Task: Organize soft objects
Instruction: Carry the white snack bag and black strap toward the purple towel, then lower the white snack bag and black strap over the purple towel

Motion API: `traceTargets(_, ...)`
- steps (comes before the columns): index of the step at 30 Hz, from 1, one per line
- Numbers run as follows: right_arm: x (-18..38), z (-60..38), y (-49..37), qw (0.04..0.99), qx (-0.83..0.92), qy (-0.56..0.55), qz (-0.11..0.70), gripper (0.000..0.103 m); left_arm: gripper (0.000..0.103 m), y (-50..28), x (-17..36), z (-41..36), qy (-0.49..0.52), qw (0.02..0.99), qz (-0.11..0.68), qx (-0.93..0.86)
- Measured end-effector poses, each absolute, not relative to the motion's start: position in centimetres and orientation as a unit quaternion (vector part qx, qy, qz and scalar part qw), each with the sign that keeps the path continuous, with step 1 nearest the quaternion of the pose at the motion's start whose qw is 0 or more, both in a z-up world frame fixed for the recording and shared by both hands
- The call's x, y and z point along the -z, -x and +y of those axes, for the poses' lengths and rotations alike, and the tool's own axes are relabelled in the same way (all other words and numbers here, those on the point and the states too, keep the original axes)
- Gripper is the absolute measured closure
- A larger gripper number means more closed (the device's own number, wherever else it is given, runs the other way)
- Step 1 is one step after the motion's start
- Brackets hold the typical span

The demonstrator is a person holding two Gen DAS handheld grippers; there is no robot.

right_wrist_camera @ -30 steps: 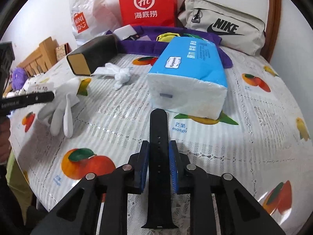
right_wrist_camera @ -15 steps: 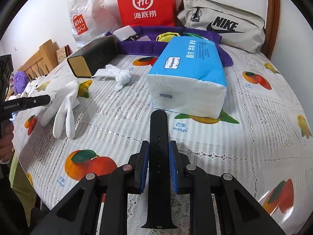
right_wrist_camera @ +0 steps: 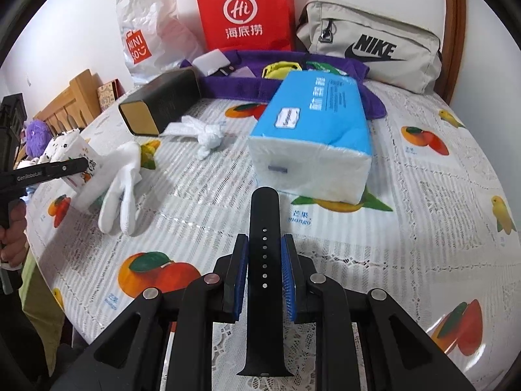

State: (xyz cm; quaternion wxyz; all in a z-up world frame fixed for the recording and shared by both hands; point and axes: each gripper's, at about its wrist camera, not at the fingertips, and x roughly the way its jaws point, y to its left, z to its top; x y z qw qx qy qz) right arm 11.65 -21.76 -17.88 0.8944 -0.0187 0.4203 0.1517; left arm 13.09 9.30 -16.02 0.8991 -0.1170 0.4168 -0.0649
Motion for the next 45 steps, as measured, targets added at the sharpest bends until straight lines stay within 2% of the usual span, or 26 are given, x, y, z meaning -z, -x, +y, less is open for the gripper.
traceTargets(20, 11.8, -21.1, -12.5, 0.906, -0.179, 0.019, 0.383, 0.083, 0.098, -14.6, 10.9, 8.8, 0.102, 0.913, 0.389, 0.061)
traceTargets(35, 6.8, -20.9, -21.9, 0.915, -0.186, 0.012, 0.358, 0.083, 0.098, -22.3, 6.4, 7.3, 0.089, 0.915, 0.385, 0.080)
traceTargets(45, 5.9, -20.9, -30.6, 0.916, -0.178, 0.015, 0.359, 0.083, 0.098, -29.5, 5.2, 6.7, 0.072, 0.914, 0.389, 0.085)
